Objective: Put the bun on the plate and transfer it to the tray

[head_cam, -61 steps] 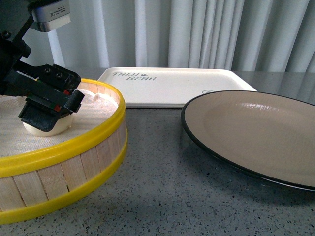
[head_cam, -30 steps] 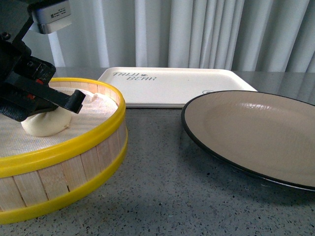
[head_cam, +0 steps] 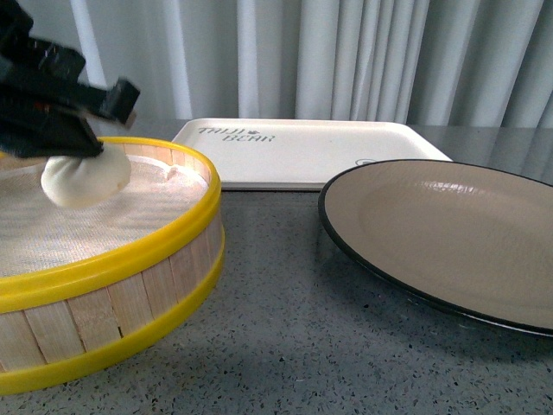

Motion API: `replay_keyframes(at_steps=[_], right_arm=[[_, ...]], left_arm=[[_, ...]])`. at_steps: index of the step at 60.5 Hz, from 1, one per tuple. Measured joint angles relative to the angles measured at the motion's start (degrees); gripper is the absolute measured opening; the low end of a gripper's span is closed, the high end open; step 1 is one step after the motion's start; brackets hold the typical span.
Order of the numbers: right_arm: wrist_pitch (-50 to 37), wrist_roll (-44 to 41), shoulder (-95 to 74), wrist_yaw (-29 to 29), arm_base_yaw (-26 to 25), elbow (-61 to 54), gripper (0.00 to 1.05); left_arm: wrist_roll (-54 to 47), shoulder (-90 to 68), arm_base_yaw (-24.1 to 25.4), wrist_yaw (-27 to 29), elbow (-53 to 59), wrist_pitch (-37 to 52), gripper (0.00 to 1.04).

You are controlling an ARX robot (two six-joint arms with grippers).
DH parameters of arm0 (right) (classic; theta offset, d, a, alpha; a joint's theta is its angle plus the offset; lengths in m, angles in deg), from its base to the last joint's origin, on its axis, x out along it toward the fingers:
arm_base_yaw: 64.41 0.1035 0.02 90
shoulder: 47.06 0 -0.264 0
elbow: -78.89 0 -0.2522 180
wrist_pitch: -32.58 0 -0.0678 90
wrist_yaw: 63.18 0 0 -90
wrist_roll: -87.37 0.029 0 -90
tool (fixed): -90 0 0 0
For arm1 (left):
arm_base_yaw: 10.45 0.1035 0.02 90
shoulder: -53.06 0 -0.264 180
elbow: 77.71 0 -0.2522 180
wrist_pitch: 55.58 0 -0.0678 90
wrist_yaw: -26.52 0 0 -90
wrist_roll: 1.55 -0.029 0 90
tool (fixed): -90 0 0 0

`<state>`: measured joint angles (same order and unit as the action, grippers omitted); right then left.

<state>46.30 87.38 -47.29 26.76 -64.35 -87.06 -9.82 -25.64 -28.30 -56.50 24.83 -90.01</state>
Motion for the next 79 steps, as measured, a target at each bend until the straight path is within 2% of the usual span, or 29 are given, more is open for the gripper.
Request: replay_keyframes(at_steps=[10, 16, 33, 50, 66, 79], right_arm=[[0.0, 0.0, 0.0, 0.0, 0.0, 0.0, 0.96], [0.0, 0.0, 0.0, 0.0, -0.02, -0.02, 0.96], [0.0, 0.0, 0.0, 0.0, -0.02, -0.02, 0.96], [0.0, 0.0, 0.0, 0.0, 0.0, -0.02, 0.96], [0.0, 0.0, 0.0, 0.0, 0.0, 0.0, 0.96], [0.0, 0.0, 0.0, -0.02, 0.0, 0.0, 0.96]], left_arm=[[0.66, -1.42, -1.18, -0.11, -8.94, -1.9, 0.04], [0.9, -4.44, -3.96, -0.15, -16.17, -2.32, 0.04], [0.63, -14.32, -17.0, -1.7, -28.63, -1.77, 0.04], [1.18, -22.53, -26.29, -3.17, -30.08, -0.37, 0.04], [-1.33, -23.98, -29.05, -1.53, -27.78, 1.25, 0.04], [-5.31, -26.69, -31.43, 2.64, -26.99, 2.14, 0.04]])
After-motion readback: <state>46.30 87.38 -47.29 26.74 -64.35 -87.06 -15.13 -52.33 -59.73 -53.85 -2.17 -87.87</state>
